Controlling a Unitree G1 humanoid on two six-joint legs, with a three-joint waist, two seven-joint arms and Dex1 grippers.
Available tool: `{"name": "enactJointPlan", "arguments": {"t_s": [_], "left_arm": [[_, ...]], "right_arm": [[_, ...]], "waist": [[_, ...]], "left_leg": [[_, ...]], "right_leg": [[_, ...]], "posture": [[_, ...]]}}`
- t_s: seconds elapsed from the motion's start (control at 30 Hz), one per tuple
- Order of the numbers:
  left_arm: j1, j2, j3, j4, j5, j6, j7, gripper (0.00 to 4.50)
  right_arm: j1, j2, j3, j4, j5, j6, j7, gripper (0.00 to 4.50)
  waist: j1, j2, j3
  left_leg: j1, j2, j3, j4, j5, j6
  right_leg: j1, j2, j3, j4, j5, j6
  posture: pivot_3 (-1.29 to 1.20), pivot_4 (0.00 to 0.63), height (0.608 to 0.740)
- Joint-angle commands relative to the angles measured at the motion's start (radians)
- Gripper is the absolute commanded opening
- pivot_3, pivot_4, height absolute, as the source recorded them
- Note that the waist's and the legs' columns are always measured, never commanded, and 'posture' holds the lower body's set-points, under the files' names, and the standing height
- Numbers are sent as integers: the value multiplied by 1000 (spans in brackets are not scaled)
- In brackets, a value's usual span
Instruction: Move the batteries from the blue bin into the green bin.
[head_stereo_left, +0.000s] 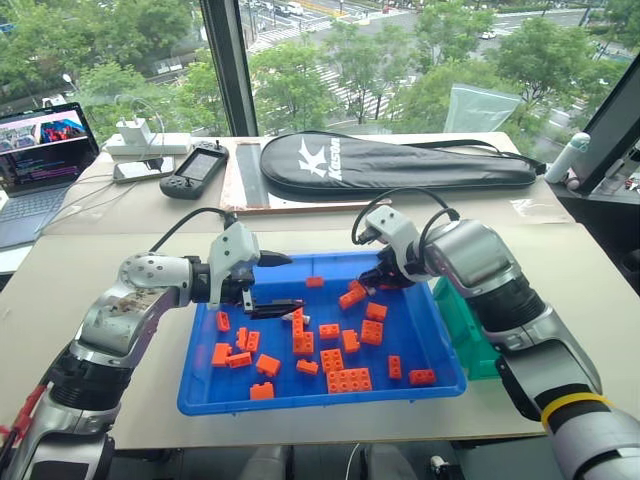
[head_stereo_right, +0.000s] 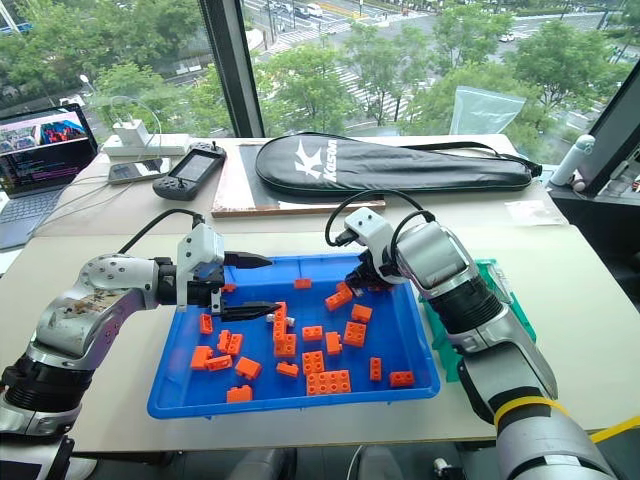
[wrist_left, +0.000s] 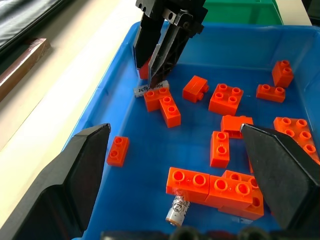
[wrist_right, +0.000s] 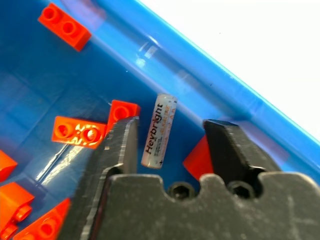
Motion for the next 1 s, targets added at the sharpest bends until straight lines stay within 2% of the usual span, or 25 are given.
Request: {"name": "enactJointPlan", "arguments": {"t_s": [0.03, 0.1, 0.37, 0.6, 0.7, 0.97, 1.0], "left_arm": [[-18, 8, 18, -15, 1, -20, -1, 4500], [-17, 6, 18, -19, 1, -17, 2, 4500], [-24, 2, 16, -18, 0, -15, 5, 4500], [-29, -3, 10, -19, 0, -11, 10, 4500], [-31, -4, 10, -18, 0, -11, 10, 4500], [-37, -6, 7, -14, 2, -11, 8, 4500], [-38, -6, 7, -13, 3, -11, 9, 4500]], "right_arm": [[5, 2, -16, -8, 3, -27, -16, 628], [14, 1, -6, -15, 7, -26, -18, 36], [19, -2, 2, -22, 9, -17, -21, 13], [-5, -64, 55, -73, 8, -64, 38, 13], [-13, -62, 52, -91, 6, -64, 31, 747], [-5, -39, 39, -95, 29, -28, 25, 3467], [-1, -38, 38, -94, 32, -24, 23, 3467]], "waist": [[1, 0, 0], [1, 0, 0], [1, 0, 0], [1, 0, 0], [0, 0, 0], [0, 0, 0], [0, 0, 0]], "left_leg": [[0, 0, 0, 0, 0, 0], [0, 0, 0, 0, 0, 0], [0, 0, 0, 0, 0, 0], [0, 0, 0, 0, 0, 0], [0, 0, 0, 0, 0, 0], [0, 0, 0, 0, 0, 0], [0, 0, 0, 0, 0, 0]], "right_leg": [[0, 0, 0, 0, 0, 0], [0, 0, 0, 0, 0, 0], [0, 0, 0, 0, 0, 0], [0, 0, 0, 0, 0, 0], [0, 0, 0, 0, 0, 0], [0, 0, 0, 0, 0, 0], [0, 0, 0, 0, 0, 0]], "posture": [[0, 150, 740], [0, 150, 740], [0, 150, 740], [0, 150, 740], [0, 150, 740], [0, 150, 740], [0, 150, 740]]}}
